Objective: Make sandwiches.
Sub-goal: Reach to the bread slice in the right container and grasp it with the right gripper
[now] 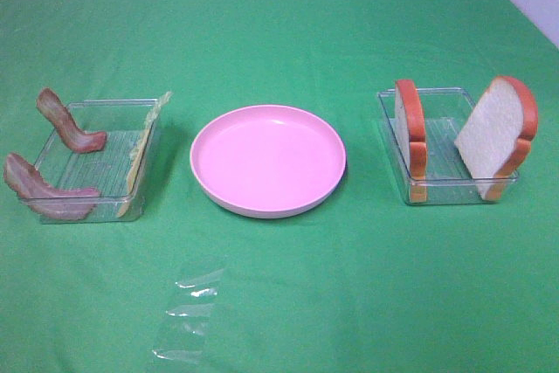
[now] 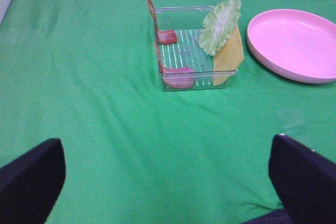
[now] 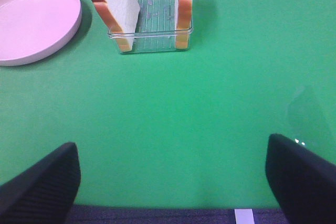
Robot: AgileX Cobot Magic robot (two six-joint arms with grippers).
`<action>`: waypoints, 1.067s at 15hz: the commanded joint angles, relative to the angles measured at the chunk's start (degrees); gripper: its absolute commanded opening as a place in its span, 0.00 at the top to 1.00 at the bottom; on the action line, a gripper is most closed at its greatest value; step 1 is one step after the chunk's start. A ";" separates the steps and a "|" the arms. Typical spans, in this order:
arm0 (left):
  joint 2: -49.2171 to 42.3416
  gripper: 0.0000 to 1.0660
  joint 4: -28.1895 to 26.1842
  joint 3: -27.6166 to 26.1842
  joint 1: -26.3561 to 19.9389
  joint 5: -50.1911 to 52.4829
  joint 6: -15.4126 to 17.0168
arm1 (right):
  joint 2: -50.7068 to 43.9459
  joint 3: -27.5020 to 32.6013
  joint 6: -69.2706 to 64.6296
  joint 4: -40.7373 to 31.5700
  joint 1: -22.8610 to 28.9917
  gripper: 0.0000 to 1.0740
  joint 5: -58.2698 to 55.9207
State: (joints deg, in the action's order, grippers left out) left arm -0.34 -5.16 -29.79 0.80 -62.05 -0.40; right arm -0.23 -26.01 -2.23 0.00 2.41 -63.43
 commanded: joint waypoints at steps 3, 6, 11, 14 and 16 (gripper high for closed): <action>-0.86 0.08 -0.06 0.17 0.29 0.23 0.40 | -1.60 0.17 0.17 0.00 0.06 0.14 0.40; -0.86 0.08 -0.06 0.17 0.29 0.23 0.40 | -1.60 0.17 0.17 0.00 0.06 0.14 0.40; -0.86 0.08 -0.06 0.17 0.29 0.23 0.40 | -1.49 -0.06 0.17 0.00 0.06 0.14 0.63; -0.86 0.08 -0.06 0.17 0.29 0.23 0.40 | 1.72 -1.26 0.17 0.00 0.06 0.14 3.15; -0.86 0.08 -0.06 0.17 0.29 0.23 0.40 | 3.84 -1.66 0.17 0.00 0.06 0.14 6.93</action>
State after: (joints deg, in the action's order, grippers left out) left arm -0.34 -5.16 -29.79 0.80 -62.05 -0.40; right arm 3.44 -27.10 -2.23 0.00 2.41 -57.70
